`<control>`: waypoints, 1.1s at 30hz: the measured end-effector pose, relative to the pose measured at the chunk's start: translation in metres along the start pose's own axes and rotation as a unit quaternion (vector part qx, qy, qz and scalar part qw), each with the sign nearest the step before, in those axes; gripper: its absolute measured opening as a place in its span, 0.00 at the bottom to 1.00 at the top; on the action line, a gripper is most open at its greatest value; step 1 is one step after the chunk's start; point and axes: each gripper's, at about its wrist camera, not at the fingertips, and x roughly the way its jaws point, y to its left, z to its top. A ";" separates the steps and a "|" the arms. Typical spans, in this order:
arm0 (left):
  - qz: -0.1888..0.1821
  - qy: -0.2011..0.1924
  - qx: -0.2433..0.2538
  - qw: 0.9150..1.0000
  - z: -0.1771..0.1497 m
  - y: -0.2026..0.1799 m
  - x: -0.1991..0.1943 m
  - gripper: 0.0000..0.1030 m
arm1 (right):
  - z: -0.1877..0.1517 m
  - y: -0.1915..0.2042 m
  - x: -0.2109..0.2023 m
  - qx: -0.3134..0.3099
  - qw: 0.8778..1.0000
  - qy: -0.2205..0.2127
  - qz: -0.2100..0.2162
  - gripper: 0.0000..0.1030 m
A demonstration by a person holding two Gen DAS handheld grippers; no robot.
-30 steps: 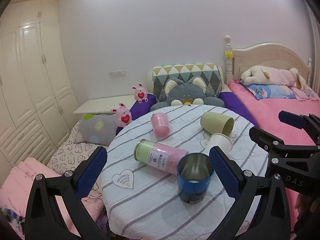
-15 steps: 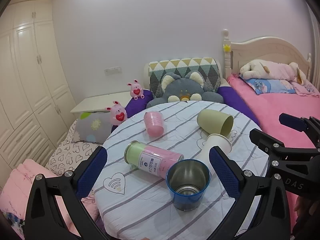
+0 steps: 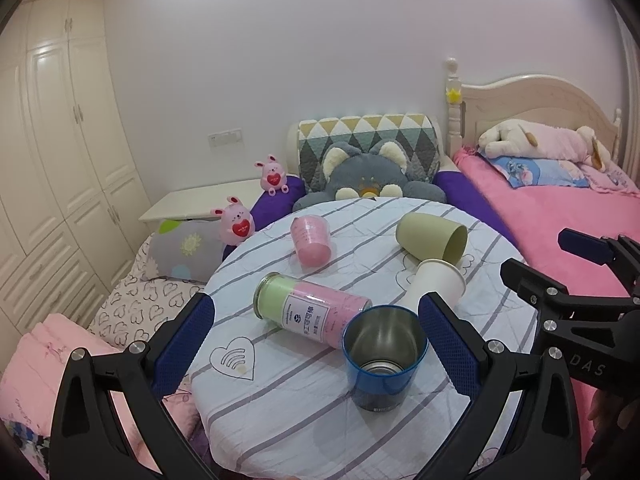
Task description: Flip cup upright
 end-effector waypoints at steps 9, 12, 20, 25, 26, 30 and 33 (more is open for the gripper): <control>-0.011 -0.016 -0.007 1.000 -0.013 0.018 -0.020 1.00 | -0.009 0.018 -0.008 -0.007 1.000 0.007 -0.007 0.81; -0.021 -0.026 -0.017 0.999 -0.017 0.028 -0.027 1.00 | -0.015 0.026 -0.010 -0.011 1.000 0.009 -0.008 0.81; -0.027 -0.022 -0.022 0.999 -0.029 0.041 -0.030 1.00 | -0.026 0.049 -0.017 -0.023 1.000 0.013 -0.001 0.81; -0.035 -0.027 -0.024 0.999 -0.035 0.047 -0.032 1.00 | -0.031 0.058 -0.017 -0.024 1.000 0.017 -0.001 0.81; -0.036 -0.028 -0.025 0.999 -0.035 0.047 -0.032 1.00 | -0.031 0.060 -0.016 -0.024 1.000 0.018 -0.001 0.81; -0.037 -0.027 -0.026 0.999 -0.037 0.051 -0.030 1.00 | -0.034 0.065 -0.015 -0.027 0.999 0.020 -0.003 0.81; -0.037 -0.028 -0.026 0.999 -0.037 0.052 -0.030 1.00 | -0.034 0.068 -0.015 -0.028 0.999 0.019 -0.004 0.81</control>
